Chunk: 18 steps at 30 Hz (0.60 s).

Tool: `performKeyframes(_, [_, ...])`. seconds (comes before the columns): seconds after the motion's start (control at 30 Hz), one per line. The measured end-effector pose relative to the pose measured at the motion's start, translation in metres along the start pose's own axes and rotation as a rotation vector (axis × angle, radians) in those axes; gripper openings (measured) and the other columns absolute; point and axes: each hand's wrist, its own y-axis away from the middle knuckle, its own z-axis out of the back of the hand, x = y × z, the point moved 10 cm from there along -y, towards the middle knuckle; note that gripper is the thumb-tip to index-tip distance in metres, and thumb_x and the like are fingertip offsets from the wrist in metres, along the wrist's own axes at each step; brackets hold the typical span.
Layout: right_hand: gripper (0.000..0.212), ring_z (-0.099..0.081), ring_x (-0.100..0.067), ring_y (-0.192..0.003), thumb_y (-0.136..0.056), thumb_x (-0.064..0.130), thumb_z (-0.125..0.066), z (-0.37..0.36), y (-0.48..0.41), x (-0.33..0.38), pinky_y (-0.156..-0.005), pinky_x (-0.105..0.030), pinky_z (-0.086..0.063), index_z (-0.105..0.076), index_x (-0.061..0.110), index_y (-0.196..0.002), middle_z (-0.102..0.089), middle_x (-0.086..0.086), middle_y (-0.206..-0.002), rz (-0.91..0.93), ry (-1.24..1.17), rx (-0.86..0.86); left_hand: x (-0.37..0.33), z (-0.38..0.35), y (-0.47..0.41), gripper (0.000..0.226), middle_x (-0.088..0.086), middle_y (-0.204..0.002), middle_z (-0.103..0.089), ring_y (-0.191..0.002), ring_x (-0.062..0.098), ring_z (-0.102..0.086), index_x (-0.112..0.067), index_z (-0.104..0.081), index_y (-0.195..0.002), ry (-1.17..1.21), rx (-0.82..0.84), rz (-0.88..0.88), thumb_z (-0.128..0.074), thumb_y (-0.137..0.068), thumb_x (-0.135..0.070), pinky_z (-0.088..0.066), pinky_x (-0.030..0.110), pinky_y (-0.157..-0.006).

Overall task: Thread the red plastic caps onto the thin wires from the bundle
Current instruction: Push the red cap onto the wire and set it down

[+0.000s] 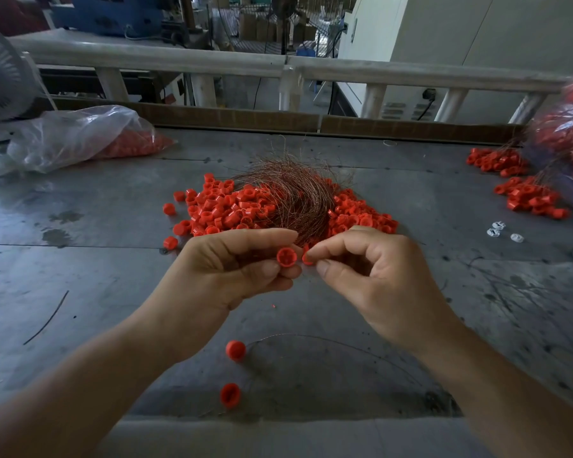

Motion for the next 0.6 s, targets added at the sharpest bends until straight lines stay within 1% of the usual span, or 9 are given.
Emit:
performKeyframes(0.07, [0.024,-0.059,-0.007,-0.064,-0.078,0.006,-0.068,-0.002,-0.001,-0.007,-0.059,-0.018,-0.049,-0.065,0.030,-0.077,-0.064,0.007,-0.069,-0.069,-0.098,0.022,0.001,-0.002,0.000,0.026,0.005,-0.081,-0.074,-0.074,0.014,-0.070,-0.019,-0.076,-0.083,0.045,0.007,0.014,-0.064,-0.063,-0.010,-0.054,0.020,-0.064])
performKeyframes(0.13, [0.025,-0.055,-0.007,-0.058,-0.076,0.005,-0.069,-0.004,-0.001,-0.014,-0.054,-0.019,-0.045,-0.059,0.028,-0.076,-0.060,0.008,-0.064,-0.131,-0.177,0.038,0.001,-0.004,0.000,0.024,0.005,-0.080,-0.073,-0.074,0.013,-0.070,-0.018,-0.076,-0.080,0.079,0.040,0.022,-0.066,-0.059,-0.012,-0.054,0.020,-0.064])
performKeyframes(0.23, [0.030,-0.054,-0.005,-0.053,-0.074,0.001,-0.070,-0.013,0.000,-0.020,-0.052,-0.017,-0.044,-0.051,0.023,-0.074,-0.059,0.008,-0.059,-0.196,-0.255,0.096,0.001,-0.011,0.002,0.023,0.007,-0.086,-0.073,-0.076,0.013,-0.069,-0.015,-0.075,-0.085,0.130,0.129,0.031,-0.074,-0.062,-0.016,-0.054,0.020,-0.067])
performKeyframes(0.33, [0.032,-0.055,-0.003,-0.051,-0.073,-0.003,-0.070,-0.025,0.003,-0.021,-0.049,-0.013,-0.042,-0.049,0.021,-0.072,-0.059,0.007,-0.057,-0.220,-0.279,0.159,0.005,-0.016,0.003,0.024,0.010,-0.088,-0.072,-0.076,0.013,-0.069,-0.013,-0.074,-0.086,0.160,0.166,0.068,-0.077,-0.063,-0.019,-0.055,0.020,-0.066])
performKeyframes(0.4, [0.031,-0.056,-0.004,-0.050,-0.072,0.000,-0.071,-0.028,0.004,-0.022,-0.047,-0.012,-0.041,-0.049,0.020,-0.071,-0.060,0.005,-0.057,-0.218,-0.262,0.185,0.007,-0.017,0.003,0.023,0.010,-0.085,-0.072,-0.075,0.014,-0.069,-0.012,-0.074,-0.085,0.179,0.166,0.090,-0.077,-0.063,-0.019,-0.055,0.020,-0.066])
performKeyframes(0.47, [0.024,-0.056,-0.004,-0.046,-0.072,0.013,-0.074,-0.024,0.002,-0.021,-0.043,-0.011,-0.039,-0.050,0.019,-0.070,-0.060,0.005,-0.055,-0.231,-0.222,0.235,0.008,-0.015,0.003,0.021,0.010,-0.083,-0.072,-0.074,0.014,-0.069,-0.011,-0.074,-0.084,0.190,0.144,0.106,-0.074,-0.063,-0.014,-0.055,0.020,-0.065])
performKeyframes(0.53, [0.023,-0.056,-0.005,-0.043,-0.066,0.035,-0.069,-0.013,-0.001,-0.027,-0.040,-0.014,-0.039,-0.054,0.018,-0.070,-0.064,0.004,-0.055,-0.278,-0.148,0.272,0.012,-0.011,0.003,0.020,0.010,-0.081,-0.071,-0.073,0.015,-0.070,-0.009,-0.073,-0.082,0.194,0.107,0.138,-0.069,-0.062,-0.011,-0.055,0.021,-0.064])
performKeyframes(0.57, [0.027,-0.057,-0.006,-0.044,-0.063,0.042,-0.065,-0.004,-0.004,-0.033,-0.041,-0.017,-0.042,-0.056,0.017,-0.070,-0.065,0.003,-0.057,-0.301,-0.107,0.250,0.014,-0.011,0.003,0.020,0.011,-0.080,-0.071,-0.072,0.016,-0.070,-0.009,-0.074,-0.081,0.191,0.094,0.156,-0.068,-0.062,-0.009,-0.055,0.021,-0.063])
performKeyframes(0.6, [0.029,-0.059,-0.008,-0.047,-0.063,0.045,-0.064,0.008,-0.007,-0.040,-0.045,-0.019,-0.045,-0.058,0.017,-0.069,-0.066,0.002,-0.058,-0.312,-0.037,0.193,0.015,-0.011,0.003,0.019,0.011,-0.079,-0.071,-0.072,0.016,-0.070,-0.009,-0.074,-0.079,0.188,0.086,0.173,-0.067,-0.061,-0.009,-0.055,0.021,-0.063])
